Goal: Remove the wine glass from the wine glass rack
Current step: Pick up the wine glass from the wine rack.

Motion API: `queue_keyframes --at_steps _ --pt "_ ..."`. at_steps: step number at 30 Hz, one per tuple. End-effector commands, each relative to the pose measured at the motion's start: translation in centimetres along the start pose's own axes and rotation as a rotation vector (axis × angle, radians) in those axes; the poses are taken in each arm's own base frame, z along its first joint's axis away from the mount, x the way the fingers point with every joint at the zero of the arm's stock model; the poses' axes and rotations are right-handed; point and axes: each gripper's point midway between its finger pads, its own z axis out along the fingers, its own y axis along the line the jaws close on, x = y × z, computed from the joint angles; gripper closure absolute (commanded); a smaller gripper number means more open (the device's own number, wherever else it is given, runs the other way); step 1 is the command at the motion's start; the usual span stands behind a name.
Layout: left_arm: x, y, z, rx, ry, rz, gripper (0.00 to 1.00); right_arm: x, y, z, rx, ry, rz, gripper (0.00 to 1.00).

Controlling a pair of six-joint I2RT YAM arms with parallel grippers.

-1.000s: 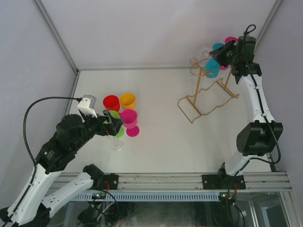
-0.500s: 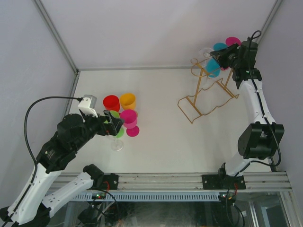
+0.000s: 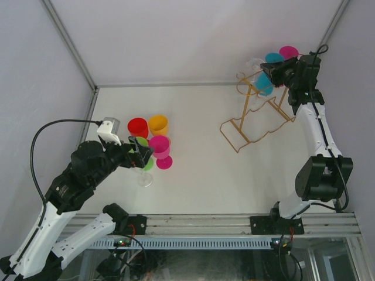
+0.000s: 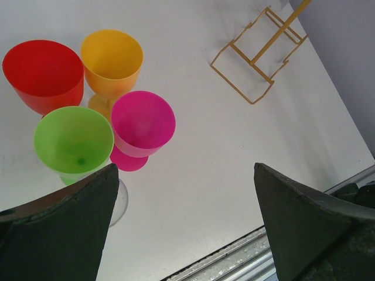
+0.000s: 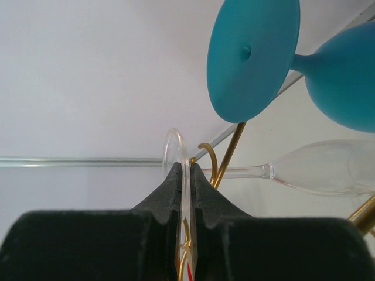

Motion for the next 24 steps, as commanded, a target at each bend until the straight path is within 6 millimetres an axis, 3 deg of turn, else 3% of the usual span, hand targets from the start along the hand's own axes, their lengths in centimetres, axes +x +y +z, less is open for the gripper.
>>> queue_keyframes --at_steps 1,14,24 --pt "0.2 -0.4 0.5 0.017 -0.002 -0.017 0.0 -2.1 4.5 -1.7 -0.126 -0.093 0.065 1.0" --pt "0.1 -0.4 0.4 0.02 -0.007 -0.019 0.0 -2.7 5.5 -1.7 -0.153 -0.132 0.097 1.0" --pt "0.1 -0.3 0.3 0.017 -0.012 -0.02 0.0 -2.2 6.3 -0.1 -0.168 -0.121 0.12 1.0"
